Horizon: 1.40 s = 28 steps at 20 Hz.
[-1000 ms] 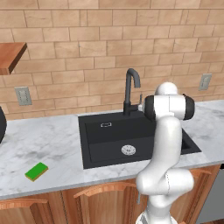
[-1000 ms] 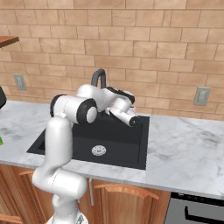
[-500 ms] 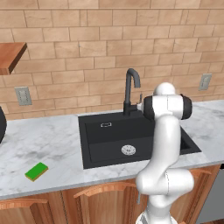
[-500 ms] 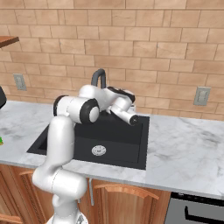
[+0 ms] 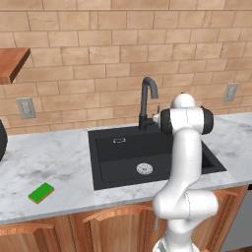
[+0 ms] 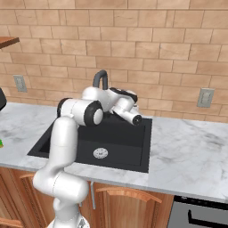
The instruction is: Soak the sponge with water for a few seconds and then drop it inside the sink.
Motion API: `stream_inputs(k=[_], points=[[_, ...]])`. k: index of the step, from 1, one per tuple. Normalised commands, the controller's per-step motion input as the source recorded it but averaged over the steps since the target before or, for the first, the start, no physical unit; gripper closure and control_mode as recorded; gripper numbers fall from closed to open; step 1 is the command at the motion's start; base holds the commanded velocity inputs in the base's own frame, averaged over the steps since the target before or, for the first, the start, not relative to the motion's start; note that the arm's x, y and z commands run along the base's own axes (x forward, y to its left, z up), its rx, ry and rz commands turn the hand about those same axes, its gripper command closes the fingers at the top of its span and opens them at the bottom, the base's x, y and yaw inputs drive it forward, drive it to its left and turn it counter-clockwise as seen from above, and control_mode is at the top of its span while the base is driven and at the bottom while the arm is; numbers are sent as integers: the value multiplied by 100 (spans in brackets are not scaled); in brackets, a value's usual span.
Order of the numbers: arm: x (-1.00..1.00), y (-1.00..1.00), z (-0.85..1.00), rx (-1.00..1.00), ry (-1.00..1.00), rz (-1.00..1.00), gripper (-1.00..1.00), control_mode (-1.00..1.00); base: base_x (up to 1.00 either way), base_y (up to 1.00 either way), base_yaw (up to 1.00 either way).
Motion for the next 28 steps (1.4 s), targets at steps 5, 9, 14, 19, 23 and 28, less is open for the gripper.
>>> stream_inputs(k=[5,9,14,19,23,28], points=[[23,0,-3,0,0,0,-100,-100,0,0,0],[22,0,-4,0,0,0,-100,-100,0,0,0],[9,-1,-1,0,0,-1,-100,-100,0,0,0],[0,-8,0,0,0,-5,-100,-100,0,0,0],[0,-18,-3,0,0,-7,-100,-100,0,0,0],[0,-21,-4,0,0,-10,-100,-100,0,0,0]])
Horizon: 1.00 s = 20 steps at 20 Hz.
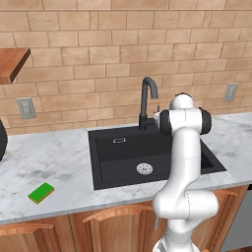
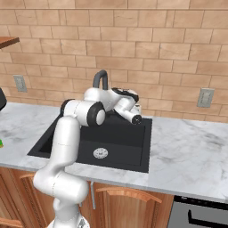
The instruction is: Soak the sponge with water for a few seconds and then drop it inside the sink.
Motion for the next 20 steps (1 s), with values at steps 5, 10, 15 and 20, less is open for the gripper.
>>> stream_inputs(k=[5,10,15,20], points=[[0,-32,-5,0,0,-11,-100,-100,0,0,0],[0,-44,-4,0,0,-11,-100,-100,0,0,0],[0,-55,-1,0,0,-9,-100,-100,0,0,0],[0,-59,-4,0,0,-8,-100,-100,0,0,0]])
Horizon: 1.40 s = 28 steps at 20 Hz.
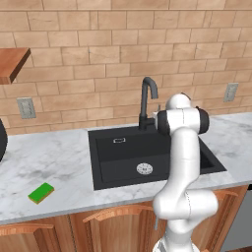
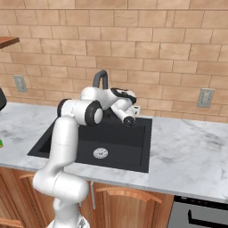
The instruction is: Soak the sponge with water for a few seconds and then drop it inside the sink.
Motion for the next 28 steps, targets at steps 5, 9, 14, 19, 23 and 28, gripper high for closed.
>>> stream_inputs(k=[5,9,14,19,23,28], points=[[0,-60,-9,0,0,-7,-100,-100,0,0,0],[0,-59,-6,0,0,-7,-100,-100,0,0,0],[0,-60,-9,0,0,-7,-100,-100,0,0,0],[0,-61,-12,0,0,-7,-100,-100,0,0,0],[0,-59,-5,0,0,-7,-100,-100,0,0,0],[0,-49,20,4,1,-3,-100,-100,0,0,0]])
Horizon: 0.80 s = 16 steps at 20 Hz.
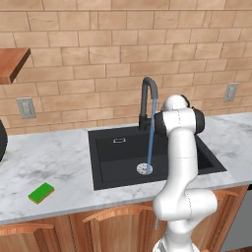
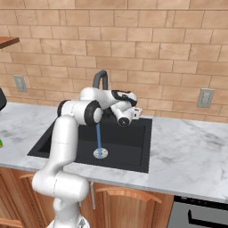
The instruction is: Soak the sponge with water for a few seconds and then drop it inside the sink.
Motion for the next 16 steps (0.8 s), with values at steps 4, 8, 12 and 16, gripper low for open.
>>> stream_inputs(k=[4,8,12,16], points=[[0,-38,54,12,0,-2,-100,-100,0,0,0],[-6,-31,61,15,0,-1,-100,-100,0,0,0],[-21,-27,57,17,0,0,-100,-100,0,0,0],[-33,-16,37,17,9,0,-100,-100,0,0,0]])
